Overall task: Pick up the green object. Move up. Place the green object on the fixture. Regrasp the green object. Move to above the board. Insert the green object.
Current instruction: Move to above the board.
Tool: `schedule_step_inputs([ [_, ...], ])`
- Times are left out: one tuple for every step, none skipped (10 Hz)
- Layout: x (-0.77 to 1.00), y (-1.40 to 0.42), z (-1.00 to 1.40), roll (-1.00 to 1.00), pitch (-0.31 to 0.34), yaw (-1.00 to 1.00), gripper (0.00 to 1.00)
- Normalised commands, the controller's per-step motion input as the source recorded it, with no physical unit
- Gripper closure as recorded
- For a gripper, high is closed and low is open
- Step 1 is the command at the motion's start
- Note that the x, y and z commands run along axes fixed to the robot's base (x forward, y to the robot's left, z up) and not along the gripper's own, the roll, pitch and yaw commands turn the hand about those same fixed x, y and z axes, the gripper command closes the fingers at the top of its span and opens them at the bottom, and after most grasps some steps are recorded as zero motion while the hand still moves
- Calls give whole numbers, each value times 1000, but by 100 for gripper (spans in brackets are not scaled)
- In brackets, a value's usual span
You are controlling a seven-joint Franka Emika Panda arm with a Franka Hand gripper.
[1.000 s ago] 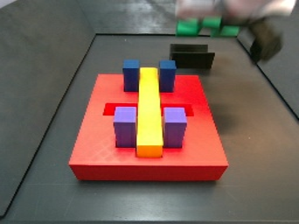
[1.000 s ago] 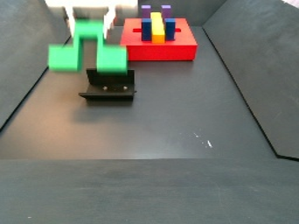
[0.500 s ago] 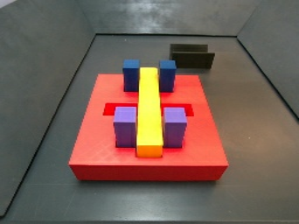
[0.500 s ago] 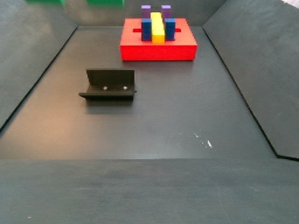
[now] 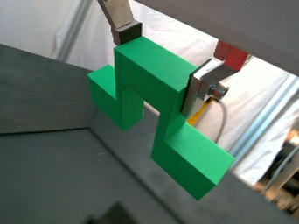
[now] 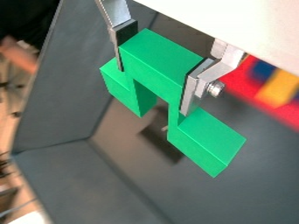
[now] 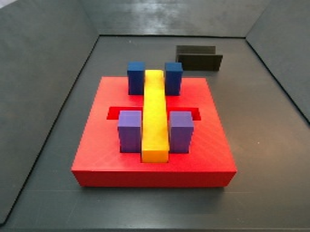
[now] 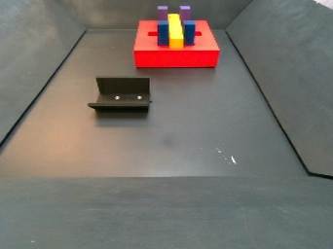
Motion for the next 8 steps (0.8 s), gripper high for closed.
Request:
schedule_step_inputs([
  [-1309,-1400,295,-1000,79,-15,100],
  [-1356,-1400,297,-1000,75,-7,100],
  [-614,-588,118,-1000,71,0,100],
  [-78,25,-23,-1000,73,6,100],
  [9,81,-22,-1000,72,5,100],
  [-49,20,16,-1000,51,9,100],
  [-78,29,2,-1000,27,15,100],
  [-80,62,2,-1000,-8,20,100],
])
